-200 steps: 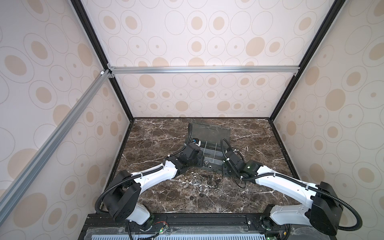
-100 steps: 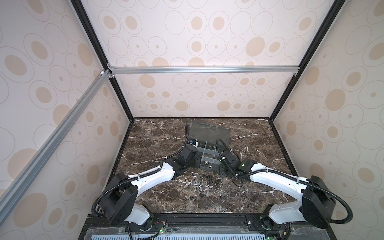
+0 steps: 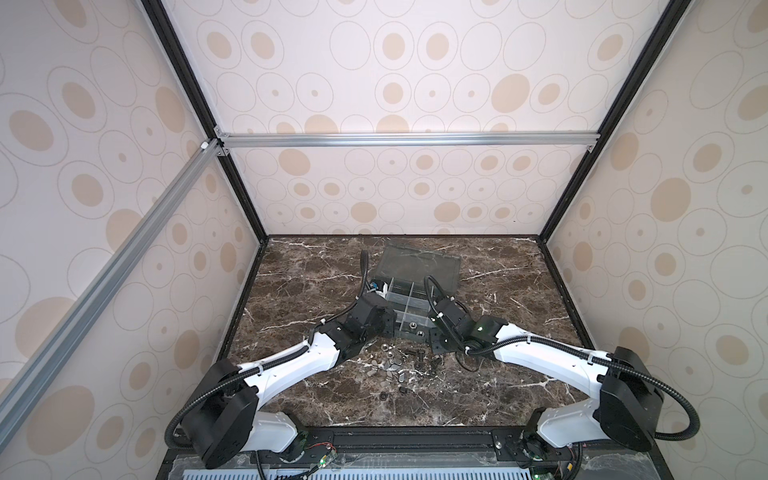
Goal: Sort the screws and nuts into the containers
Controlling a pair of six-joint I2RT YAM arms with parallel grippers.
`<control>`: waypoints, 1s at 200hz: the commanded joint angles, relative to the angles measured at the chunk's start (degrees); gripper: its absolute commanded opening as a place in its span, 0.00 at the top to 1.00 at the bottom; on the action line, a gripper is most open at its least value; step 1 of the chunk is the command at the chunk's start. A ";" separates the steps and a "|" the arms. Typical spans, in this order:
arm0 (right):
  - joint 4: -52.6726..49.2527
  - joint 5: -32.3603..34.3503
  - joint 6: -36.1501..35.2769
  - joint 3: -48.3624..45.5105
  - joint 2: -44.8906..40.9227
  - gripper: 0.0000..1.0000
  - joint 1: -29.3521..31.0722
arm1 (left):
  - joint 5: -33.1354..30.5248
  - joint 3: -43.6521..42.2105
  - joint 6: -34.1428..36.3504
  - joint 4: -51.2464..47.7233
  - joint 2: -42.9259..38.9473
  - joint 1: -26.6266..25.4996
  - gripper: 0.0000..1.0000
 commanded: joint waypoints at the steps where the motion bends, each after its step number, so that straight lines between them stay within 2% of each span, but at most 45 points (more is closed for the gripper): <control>1: 1.14 -1.41 -0.90 1.97 1.45 0.57 1.47 | -3.83 -1.13 -1.56 -2.32 -2.97 1.12 0.59; 113: 2.10 -6.36 -5.29 13.37 15.34 0.56 7.50 | -9.10 -10.35 -5.55 -5.23 -16.94 5.27 0.57; 200: -1.25 -8.05 -10.05 23.16 25.93 0.56 8.18 | -8.79 -14.47 -7.54 -6.81 -24.01 6.41 0.56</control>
